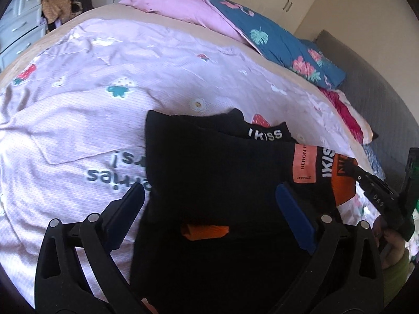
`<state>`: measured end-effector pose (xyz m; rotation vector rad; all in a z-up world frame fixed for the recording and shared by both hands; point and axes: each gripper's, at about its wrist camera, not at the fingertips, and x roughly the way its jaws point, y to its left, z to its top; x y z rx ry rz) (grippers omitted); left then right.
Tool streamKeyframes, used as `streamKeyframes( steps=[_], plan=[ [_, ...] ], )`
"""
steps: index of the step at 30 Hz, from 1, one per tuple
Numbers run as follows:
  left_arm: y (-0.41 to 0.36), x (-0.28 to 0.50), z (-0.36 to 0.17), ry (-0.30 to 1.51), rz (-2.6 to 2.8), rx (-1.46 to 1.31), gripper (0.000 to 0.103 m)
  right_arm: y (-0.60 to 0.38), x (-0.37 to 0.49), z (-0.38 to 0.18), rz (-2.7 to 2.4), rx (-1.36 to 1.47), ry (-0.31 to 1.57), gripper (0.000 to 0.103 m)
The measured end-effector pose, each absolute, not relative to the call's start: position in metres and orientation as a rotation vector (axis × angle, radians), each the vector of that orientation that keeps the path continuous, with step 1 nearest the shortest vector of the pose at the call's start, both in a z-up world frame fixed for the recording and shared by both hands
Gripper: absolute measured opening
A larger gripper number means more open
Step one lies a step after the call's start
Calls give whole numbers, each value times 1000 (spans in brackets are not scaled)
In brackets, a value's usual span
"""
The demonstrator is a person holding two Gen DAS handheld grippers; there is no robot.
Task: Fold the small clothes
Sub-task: 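Press the crossed sleeves flat with the right gripper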
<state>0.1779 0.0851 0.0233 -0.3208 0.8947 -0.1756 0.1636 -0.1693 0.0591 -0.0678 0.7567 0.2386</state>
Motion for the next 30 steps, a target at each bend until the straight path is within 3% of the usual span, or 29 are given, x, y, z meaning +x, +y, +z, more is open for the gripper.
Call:
streamKeyframes(
  steps=[16, 19, 20, 21, 22, 30],
  plan=[
    [46, 201, 2, 957, -215, -227, 94, -175, 169, 24, 148, -86, 839, 13],
    [44, 202, 1, 958, -213, -217, 94, -176, 167, 26, 127, -94, 826, 22],
    [44, 202, 1, 959, -213, -217, 94, -177, 166, 27, 121, -91, 821, 29],
    [44, 203, 0, 960, -211, -216, 94, -178, 164, 28, 114, -86, 814, 43],
    [44, 204, -1, 962, -208, -212, 94, -179, 162, 29, 116, -72, 803, 47],
    [39, 208, -21, 1033, -208, -143, 91, -158, 159, 30, 207, -68, 818, 47]
  ],
)
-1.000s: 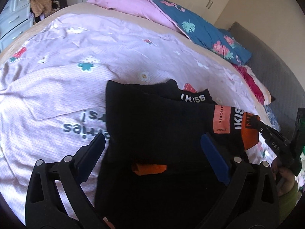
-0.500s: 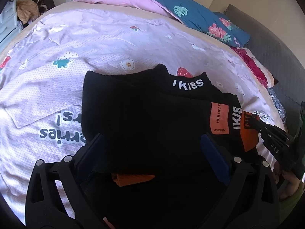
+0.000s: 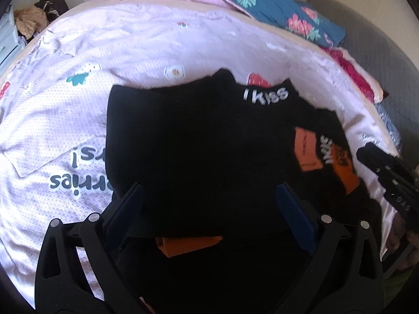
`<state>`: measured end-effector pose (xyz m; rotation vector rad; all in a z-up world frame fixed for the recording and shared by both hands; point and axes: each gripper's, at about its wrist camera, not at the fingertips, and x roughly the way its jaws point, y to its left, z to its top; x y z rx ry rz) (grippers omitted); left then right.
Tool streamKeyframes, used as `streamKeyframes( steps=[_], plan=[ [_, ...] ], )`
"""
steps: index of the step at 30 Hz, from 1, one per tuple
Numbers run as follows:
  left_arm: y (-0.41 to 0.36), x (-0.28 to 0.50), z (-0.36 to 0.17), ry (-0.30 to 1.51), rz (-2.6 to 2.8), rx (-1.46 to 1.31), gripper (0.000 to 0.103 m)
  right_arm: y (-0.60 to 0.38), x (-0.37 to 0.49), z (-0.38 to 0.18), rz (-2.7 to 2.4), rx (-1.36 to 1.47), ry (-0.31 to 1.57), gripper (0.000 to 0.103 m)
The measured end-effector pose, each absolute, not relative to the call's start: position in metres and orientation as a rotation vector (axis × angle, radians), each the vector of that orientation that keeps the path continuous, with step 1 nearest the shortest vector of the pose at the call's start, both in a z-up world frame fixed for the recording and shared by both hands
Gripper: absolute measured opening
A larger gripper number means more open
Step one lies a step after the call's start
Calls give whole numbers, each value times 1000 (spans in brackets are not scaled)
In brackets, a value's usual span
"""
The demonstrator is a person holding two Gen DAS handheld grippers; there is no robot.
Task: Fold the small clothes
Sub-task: 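Press the crossed sleeves flat with the right gripper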
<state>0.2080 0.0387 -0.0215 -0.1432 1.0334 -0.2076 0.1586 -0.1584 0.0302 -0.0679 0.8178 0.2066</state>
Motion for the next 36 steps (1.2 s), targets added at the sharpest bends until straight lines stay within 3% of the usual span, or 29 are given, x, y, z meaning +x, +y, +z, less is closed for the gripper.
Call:
streamKeyframes(
  steps=[5, 11, 17, 20, 28, 34, 36],
  plan=[
    [47, 205, -33, 1048, -203, -144, 76, -135, 155, 26, 291, -69, 840, 47],
    [61, 200, -36, 1041, -210, -194, 68, -111, 156, 17, 350, -106, 874, 49],
    [58, 198, -36, 1037, -206, -176, 68, -116, 161, -8, 307, -113, 959, 51],
    [58, 198, -36, 1036, -207, -175, 68, -128, 163, -23, 245, -104, 1007, 59],
    [55, 197, -34, 1035, -208, -169, 69, -143, 156, -19, 269, -3, 983, 62],
    [54, 196, -33, 1033, -212, -169, 70, -146, 148, -10, 270, 41, 959, 75],
    [55, 195, -32, 1031, -212, -173, 70, -148, 148, -8, 264, 49, 949, 84]
  ],
)
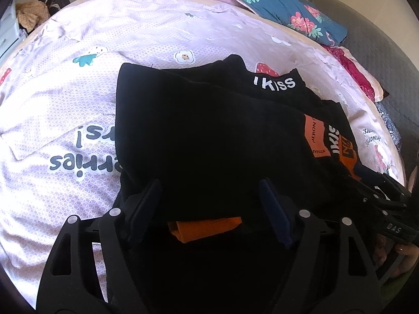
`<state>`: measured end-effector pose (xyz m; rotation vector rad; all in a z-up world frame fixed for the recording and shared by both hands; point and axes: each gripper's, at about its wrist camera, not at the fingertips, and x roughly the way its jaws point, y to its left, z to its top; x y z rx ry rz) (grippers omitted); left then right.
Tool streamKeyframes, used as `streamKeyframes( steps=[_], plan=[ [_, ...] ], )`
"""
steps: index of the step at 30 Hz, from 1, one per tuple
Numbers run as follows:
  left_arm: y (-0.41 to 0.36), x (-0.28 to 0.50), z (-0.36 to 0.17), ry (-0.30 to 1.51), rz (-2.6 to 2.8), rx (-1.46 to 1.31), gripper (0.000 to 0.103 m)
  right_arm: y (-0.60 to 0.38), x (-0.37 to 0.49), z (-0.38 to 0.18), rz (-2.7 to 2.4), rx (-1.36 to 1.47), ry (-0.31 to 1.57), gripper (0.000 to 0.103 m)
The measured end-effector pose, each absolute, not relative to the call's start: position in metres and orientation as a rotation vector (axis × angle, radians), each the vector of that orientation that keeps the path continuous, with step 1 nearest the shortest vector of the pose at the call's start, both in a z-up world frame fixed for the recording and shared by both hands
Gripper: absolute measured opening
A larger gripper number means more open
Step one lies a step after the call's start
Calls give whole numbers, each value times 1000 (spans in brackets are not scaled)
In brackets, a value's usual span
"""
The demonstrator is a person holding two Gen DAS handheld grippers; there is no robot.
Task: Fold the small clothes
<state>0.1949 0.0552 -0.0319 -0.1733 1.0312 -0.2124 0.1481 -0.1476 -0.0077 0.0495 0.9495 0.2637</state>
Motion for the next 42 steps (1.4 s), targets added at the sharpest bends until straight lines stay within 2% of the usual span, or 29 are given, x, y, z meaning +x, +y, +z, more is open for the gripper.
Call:
streamKeyframes(
  steps=[1, 3, 8, 42],
  plan=[
    [56, 194, -30, 1027, -213, -181, 70, -149, 147, -6, 258, 53, 942, 86],
    [58, 192, -26, 1014, -222, -200, 81, -151, 146, -2, 239, 55, 927, 96],
    [57, 186, -12, 981, -221, -208, 94, -161, 144, 6, 204, 80, 894, 99],
    [55, 128, 52, 851, -194, -163, 94, -173, 86, 69, 204, 89, 749, 99]
  ],
)
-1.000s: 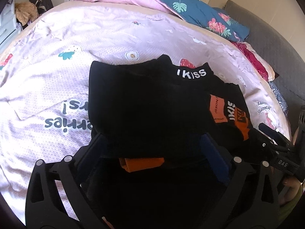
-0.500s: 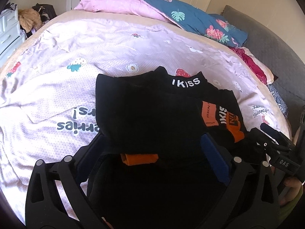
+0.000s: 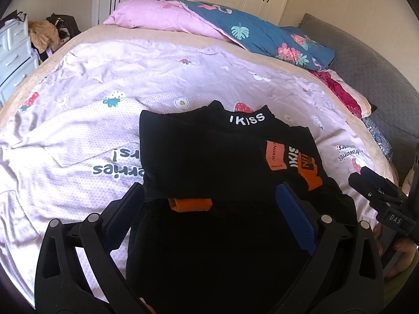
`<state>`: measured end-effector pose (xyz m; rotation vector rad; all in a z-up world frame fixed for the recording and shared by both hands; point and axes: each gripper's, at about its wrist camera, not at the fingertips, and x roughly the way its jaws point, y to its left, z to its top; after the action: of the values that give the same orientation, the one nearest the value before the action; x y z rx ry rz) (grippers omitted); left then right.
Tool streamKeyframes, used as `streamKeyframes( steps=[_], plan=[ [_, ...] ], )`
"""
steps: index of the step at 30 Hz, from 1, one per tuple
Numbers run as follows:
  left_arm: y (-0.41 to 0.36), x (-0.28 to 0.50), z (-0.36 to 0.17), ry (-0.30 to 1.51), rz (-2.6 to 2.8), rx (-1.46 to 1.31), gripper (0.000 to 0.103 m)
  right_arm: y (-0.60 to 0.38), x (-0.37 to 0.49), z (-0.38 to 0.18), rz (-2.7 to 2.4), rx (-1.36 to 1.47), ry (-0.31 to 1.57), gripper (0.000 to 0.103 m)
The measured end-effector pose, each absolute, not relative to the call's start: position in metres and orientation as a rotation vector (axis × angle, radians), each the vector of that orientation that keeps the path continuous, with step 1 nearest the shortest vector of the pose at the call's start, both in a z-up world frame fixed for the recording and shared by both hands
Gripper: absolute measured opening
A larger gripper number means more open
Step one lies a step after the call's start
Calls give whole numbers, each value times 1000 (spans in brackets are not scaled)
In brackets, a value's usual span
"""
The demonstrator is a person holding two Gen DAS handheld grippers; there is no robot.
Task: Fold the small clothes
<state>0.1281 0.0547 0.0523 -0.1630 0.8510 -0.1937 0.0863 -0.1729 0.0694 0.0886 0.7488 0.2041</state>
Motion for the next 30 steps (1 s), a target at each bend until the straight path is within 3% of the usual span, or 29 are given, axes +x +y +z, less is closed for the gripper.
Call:
streamKeyframes(
  steps=[30],
  plan=[
    [70, 64, 34, 893, -144, -87, 94, -185, 29, 51, 191, 71, 811, 99]
  ],
)
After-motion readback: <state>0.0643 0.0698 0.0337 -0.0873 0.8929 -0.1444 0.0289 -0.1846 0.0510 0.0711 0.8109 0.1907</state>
